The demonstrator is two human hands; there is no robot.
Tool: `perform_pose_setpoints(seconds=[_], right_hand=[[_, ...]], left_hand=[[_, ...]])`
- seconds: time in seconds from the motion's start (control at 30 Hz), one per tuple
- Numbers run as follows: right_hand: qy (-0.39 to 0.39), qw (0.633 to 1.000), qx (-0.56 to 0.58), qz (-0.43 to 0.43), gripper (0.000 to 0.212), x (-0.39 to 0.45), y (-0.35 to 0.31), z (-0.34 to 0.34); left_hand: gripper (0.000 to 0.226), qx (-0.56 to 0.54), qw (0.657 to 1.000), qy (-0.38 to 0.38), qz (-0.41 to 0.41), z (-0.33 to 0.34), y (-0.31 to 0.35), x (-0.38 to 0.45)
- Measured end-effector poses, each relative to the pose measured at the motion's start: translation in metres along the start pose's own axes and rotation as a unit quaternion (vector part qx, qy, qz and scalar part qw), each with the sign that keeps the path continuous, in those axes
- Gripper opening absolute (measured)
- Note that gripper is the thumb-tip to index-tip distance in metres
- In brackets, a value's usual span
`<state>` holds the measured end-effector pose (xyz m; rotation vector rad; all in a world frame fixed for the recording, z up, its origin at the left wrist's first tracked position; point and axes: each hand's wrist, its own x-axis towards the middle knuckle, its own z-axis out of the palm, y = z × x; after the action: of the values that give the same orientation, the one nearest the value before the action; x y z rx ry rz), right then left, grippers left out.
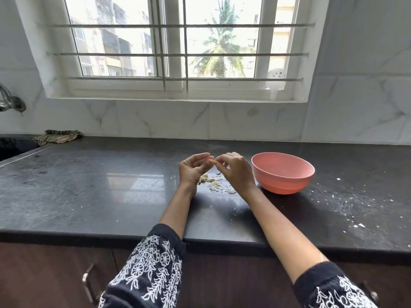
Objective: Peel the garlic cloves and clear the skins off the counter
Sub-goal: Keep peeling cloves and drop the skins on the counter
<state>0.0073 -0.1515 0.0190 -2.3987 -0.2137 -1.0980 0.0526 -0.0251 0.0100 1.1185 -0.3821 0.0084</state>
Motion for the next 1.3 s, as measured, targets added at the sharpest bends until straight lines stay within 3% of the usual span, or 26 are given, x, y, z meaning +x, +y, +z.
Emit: perform_pose_setpoints(seconds=[0.23,0.43,0.5,0.57,0.7,0.93,1.13,1.3], right_hand=[[-0.024,0.997,-0.068,-0.015,0.021,-0.0001,-0.0016,-0.0001],[-0.036,0.997,-0.051,0.037,0.008,0.0011,0.0003,0.0005],[-0.016,0.998,-0.014,0.058,0.033,0.0016,0.0012,0.0002],[-0.008,0.997,0.014,0.070,0.043,0.0019,-0.0001,0.0006],[-0.036,0.997,0.029,0.058,0.017,0.0013,-0.0009,0.0049],[-0.028,0.996,0.063,0.061,0.014,0.0031,0.0022,0.0055],[-0.028,0.995,0.074,0.065,0.013,0.0032,0.0026,0.0055],[-0.025,0.996,0.062,0.058,0.008,0.0045,0.0013,0.0039]], left_hand=[[0.019,0.030,0.999,-0.006,-0.015,0.0013,0.0001,-0.0012],[0.023,0.000,1.000,0.001,-0.023,0.0013,0.0005,-0.0005],[0.025,-0.002,1.000,0.005,-0.020,0.0017,0.0005,0.0001],[0.027,0.000,1.000,0.011,-0.015,0.0016,-0.0001,0.0009],[0.029,0.014,1.000,0.012,-0.004,0.0015,-0.0007,0.0018],[0.031,0.043,0.999,0.023,0.008,-0.0011,-0.0016,0.0036],[0.011,0.073,0.996,-0.034,-0.027,-0.0029,-0.0068,0.0019],[0.010,0.051,0.998,-0.015,-0.028,-0.0018,-0.0054,0.0017]])
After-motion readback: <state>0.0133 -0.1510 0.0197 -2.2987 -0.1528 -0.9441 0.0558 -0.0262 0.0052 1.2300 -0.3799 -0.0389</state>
